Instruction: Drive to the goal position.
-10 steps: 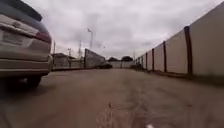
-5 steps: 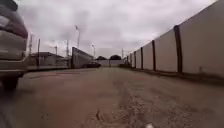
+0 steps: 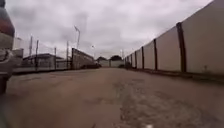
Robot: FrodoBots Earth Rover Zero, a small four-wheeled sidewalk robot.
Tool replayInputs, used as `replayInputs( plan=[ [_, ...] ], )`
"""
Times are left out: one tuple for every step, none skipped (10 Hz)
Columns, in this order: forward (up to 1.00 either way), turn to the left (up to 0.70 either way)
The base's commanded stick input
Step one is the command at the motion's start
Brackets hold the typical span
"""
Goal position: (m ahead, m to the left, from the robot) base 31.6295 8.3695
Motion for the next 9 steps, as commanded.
replayInputs(
  plan=[
    [0.70,0.00],
    [0.70,0.00],
    [0.70,0.00],
    [0.70,0.00],
    [0.70,0.00],
    [0.70,0.00],
    [0.70,0.00],
    [0.70,0.00],
    [0.70,0.00]
  ],
)
